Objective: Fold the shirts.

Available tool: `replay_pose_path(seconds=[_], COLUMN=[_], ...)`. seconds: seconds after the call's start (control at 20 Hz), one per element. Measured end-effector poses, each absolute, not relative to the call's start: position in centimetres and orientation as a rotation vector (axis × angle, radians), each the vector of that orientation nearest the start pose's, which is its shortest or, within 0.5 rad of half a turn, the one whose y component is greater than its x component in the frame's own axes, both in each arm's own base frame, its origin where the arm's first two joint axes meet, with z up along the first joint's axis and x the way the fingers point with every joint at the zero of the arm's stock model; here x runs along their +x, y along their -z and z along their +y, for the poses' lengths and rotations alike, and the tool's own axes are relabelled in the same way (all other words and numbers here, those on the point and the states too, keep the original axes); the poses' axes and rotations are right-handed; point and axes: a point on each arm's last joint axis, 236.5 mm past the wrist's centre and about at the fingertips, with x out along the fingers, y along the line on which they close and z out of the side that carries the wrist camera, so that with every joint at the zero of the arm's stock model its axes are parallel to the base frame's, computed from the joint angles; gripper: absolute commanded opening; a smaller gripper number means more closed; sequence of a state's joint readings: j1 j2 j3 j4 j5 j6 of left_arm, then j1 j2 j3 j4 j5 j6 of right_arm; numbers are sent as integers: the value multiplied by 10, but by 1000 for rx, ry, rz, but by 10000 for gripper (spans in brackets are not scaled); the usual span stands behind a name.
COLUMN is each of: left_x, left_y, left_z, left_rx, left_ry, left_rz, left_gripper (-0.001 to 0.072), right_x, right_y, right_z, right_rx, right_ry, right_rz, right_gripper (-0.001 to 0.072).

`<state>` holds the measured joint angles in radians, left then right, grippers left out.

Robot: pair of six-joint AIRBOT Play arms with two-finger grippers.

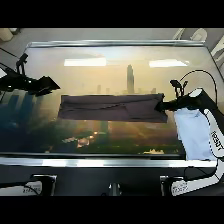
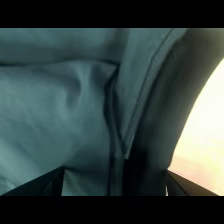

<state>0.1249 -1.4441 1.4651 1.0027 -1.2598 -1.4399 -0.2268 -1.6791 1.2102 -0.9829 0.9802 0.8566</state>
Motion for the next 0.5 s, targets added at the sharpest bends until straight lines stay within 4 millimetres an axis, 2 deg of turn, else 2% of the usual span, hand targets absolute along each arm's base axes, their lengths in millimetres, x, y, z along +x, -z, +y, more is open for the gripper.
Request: replay_pose_path(seconds=[0.1, 0.15, 0.2, 0.25, 0.3, 0.5], left_x=[444, 444, 444, 445, 446, 448], left_y=[-85, -87, -87, -86, -83, -55], left_z=[-91, -103, -117, -129, -143, -210], left_rx=[-400, -381, -365, -350, -336, -304], left_ry=[381, 404, 427, 447, 468, 546], left_rz=[1131, 1126, 1121, 1114, 1109, 1125], left_gripper=[720, 675, 478, 210, 52, 28], right_x=[442, 439, 439, 442, 444, 449], right_y=[102, 103, 100, 93, 85, 19], right_z=[19, 23, 28, 32, 37, 55], right_rx=[226, 244, 273, 293, 307, 316], right_ry=[-448, -459, -471, -484, -501, -576], right_rz=[1223, 1237, 1234, 1213, 1192, 1055], right_gripper=[27, 17, 17, 17, 16, 16])
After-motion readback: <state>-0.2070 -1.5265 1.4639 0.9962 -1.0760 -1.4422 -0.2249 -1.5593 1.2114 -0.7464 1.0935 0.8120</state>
